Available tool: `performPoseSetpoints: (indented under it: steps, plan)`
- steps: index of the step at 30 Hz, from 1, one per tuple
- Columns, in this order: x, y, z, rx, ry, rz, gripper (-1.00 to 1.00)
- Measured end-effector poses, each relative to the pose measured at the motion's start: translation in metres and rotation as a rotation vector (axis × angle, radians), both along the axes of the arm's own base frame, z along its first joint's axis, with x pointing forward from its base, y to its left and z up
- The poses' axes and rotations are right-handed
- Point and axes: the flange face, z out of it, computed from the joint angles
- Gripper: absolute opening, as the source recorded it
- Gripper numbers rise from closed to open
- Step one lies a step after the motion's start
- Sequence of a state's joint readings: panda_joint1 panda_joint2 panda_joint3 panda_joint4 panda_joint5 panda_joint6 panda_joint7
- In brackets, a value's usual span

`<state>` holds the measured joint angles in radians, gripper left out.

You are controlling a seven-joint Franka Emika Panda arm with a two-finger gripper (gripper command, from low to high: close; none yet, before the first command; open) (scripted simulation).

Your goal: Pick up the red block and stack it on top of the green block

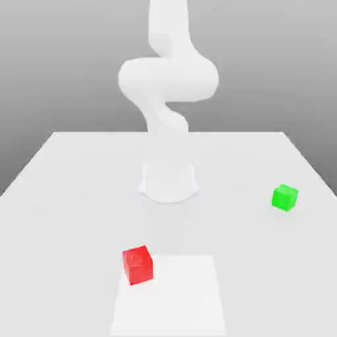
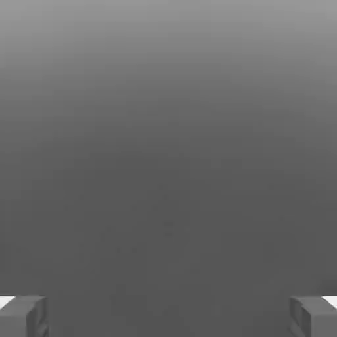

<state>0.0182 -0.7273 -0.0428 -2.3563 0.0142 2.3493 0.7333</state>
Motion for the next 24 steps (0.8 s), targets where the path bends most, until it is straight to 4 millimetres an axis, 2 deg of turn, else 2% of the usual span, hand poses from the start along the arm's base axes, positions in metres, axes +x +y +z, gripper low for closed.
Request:
performPoseSetpoints:
  steps: [4, 6, 9, 13, 15, 17, 19, 24]
  plan:
    - [0.04, -0.018, -0.099, -0.013, 0.147, 0.069, 0.0]
    - [0.051, -0.024, -0.149, -0.024, 0.219, 0.104, 0.0]
    - [0.056, -0.03, -0.224, -0.044, 0.328, 0.157, 0.0]
    - [0.042, -0.037, -0.325, -0.083, 0.481, 0.234, 0.0]
    - [0.024, -0.041, -0.376, -0.109, 0.566, 0.276, 0.0]
    - [-0.002, -0.046, -0.427, -0.141, 0.659, 0.323, 0.0]
    - [-0.013, -0.048, -0.451, -0.154, 0.693, 0.343, 0.0]
    - [-0.013, -0.05, -0.481, -0.162, 0.7, 0.352, 0.0]
